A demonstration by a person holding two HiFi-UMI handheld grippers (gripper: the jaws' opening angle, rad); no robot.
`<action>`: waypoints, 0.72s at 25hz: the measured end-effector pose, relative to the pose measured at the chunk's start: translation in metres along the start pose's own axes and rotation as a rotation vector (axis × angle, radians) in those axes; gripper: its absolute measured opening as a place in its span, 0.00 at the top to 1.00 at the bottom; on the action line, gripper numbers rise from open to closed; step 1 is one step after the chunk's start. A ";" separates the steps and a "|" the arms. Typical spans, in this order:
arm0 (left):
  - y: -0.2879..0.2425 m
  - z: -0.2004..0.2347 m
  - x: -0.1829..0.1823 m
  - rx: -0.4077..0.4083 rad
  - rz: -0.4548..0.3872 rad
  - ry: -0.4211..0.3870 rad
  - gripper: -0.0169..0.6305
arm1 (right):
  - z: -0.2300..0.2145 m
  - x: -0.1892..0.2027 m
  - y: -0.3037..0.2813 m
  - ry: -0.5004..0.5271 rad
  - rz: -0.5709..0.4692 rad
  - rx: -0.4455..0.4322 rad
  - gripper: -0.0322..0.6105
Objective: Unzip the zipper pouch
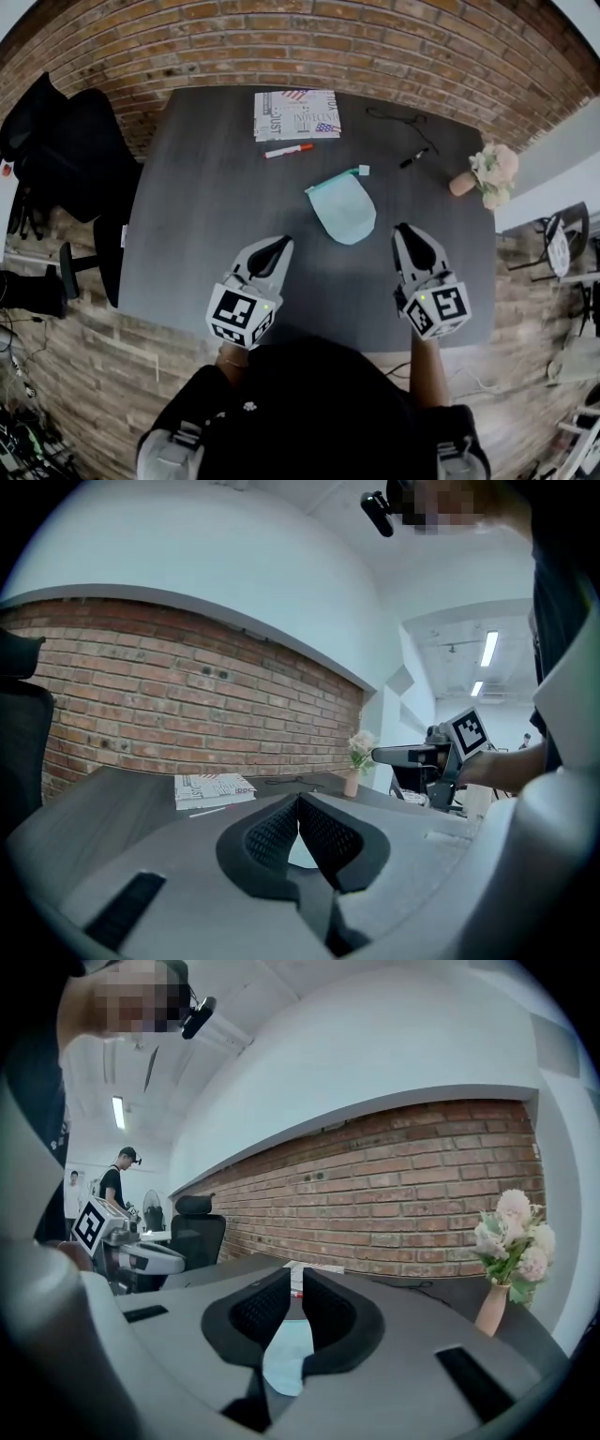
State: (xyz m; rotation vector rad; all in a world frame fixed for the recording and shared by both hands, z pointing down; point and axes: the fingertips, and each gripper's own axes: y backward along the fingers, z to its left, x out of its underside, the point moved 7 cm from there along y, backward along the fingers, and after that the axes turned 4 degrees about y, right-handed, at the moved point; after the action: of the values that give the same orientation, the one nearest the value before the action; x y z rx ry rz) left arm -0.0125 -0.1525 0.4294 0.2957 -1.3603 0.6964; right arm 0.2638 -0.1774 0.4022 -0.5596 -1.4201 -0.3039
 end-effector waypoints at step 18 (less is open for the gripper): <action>-0.036 0.062 0.025 -0.014 0.052 0.084 0.97 | -0.048 0.064 -0.147 0.058 0.285 -0.082 0.88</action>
State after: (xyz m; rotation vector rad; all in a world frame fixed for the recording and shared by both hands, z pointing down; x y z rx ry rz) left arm -0.0384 -0.2087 0.4739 0.2177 -1.2962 0.7342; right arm 0.2368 -0.3181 0.4893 -0.8042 -1.2570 -0.1493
